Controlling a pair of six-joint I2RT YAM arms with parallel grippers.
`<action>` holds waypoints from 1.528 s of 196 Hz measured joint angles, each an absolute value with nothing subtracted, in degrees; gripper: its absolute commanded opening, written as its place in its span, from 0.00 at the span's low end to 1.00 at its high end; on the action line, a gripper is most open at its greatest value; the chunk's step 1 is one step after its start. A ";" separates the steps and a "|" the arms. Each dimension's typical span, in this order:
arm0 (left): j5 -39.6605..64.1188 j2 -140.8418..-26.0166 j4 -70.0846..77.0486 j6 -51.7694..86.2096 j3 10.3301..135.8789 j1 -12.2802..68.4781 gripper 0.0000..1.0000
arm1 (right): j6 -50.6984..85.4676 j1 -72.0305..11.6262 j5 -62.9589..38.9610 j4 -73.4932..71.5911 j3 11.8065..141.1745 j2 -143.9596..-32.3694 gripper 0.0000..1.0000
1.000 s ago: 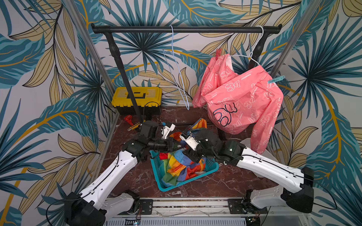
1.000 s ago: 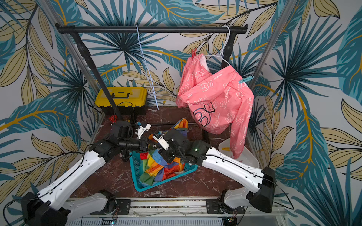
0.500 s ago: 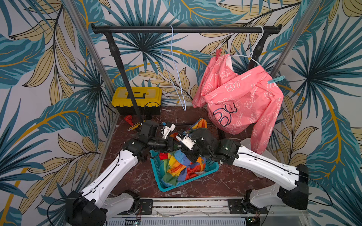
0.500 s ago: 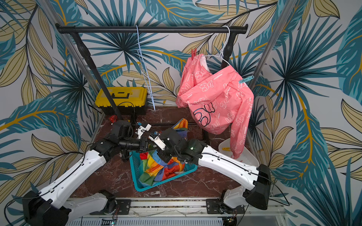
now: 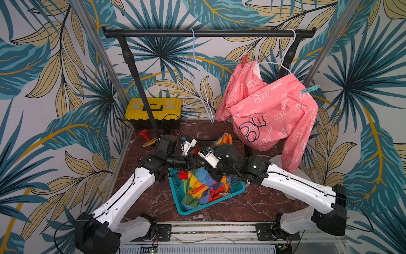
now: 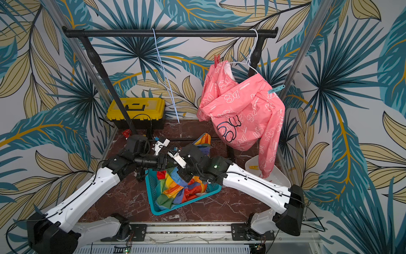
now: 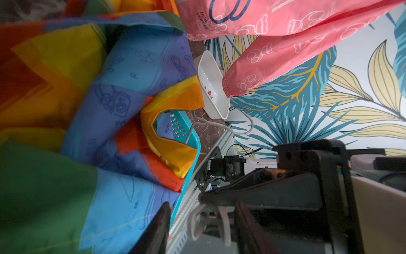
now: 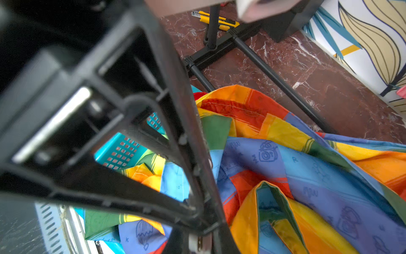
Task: Remove the clothespins securing jackets to the hanger
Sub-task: Place the clothespin in the storage box, then pick up the hanger from the basket.
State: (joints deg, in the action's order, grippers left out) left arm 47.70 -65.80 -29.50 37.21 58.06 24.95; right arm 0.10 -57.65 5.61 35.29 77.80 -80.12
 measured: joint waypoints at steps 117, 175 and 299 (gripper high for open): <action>34.61 -49.56 -30.61 30.33 50.22 26.06 0.84 | 27.27 -19.09 26.20 43.77 59.88 -46.48 0.00; 32.25 -52.23 -31.14 28.67 50.19 29.71 0.84 | 37.01 16.25 9.21 40.27 43.70 -52.64 0.00; 28.47 -50.13 -31.09 26.52 50.15 32.12 0.83 | 42.46 26.04 -3.09 29.32 40.95 -62.35 0.46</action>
State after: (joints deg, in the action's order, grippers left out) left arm 28.47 -50.13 -31.09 26.52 50.15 32.12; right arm 42.46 26.04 -3.09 29.32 40.95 -62.35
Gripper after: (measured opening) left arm 0.836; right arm 0.496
